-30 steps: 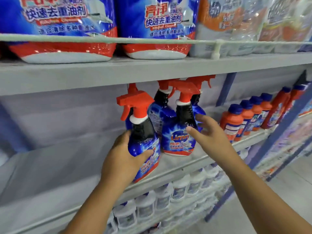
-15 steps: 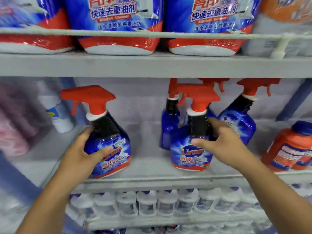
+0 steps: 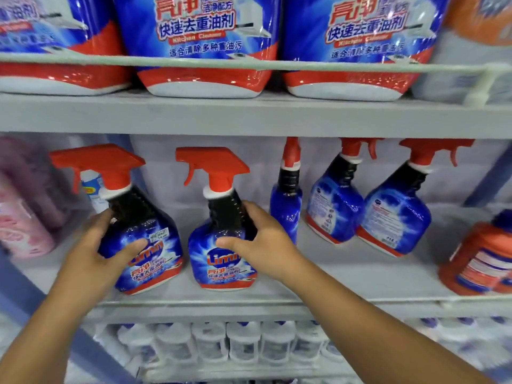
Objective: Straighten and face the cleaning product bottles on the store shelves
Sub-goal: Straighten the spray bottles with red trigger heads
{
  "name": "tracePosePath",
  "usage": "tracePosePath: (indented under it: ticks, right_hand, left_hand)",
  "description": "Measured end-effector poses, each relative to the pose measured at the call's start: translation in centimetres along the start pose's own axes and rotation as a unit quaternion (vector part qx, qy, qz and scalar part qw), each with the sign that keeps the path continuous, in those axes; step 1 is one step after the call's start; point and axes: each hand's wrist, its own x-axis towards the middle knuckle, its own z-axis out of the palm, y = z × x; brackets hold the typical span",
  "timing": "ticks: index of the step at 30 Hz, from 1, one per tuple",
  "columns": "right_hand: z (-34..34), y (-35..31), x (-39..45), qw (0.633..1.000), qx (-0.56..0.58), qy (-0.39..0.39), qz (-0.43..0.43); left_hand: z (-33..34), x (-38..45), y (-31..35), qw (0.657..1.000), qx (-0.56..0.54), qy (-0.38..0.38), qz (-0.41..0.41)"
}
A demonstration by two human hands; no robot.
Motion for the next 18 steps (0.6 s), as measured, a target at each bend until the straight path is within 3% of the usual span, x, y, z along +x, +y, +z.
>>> tracePosePath:
  ticks: [3,5,9,11,13,16,18]
  right_hand:
    - [-1.4,0.5,-1.1,0.999,0.027,-0.018,0.008]
    - [-4.2,1.2,-2.4,0.999,0.038,0.019,0.024]
    - [-12.9,3.9,-5.3,0.976,0.027,0.215,0.033]
    - [-17.6,5.9,-6.4,0.940,-0.012,0.340,0.036]
    - [-21.1,8.1,-6.2,0.908,-0.062,0.411,0.044]
    - [-23.7,9.5,-4.5,0.929,-0.079,0.346,0.108]
    - [-24.1,10.4,-3.5,0.945,-0.097,0.277,0.144]
  left_hand:
    - [2.0,-3.1,1.6,0.983,-0.059,0.176,-0.009]
    - [4.7,-6.0,5.4,0.973,-0.111,0.193,0.051]
    - [10.5,-9.2,13.1,0.960,-0.157,0.067,0.223]
    - [13.0,-9.2,15.6,0.955,-0.155,0.013,0.251]
    - [15.9,-9.1,18.2,0.957,-0.171,-0.030,0.231]
    - [21.4,-7.2,21.3,0.960,-0.204,-0.085,0.170]
    - [24.7,-5.2,23.2,0.973,-0.152,-0.101,0.140]
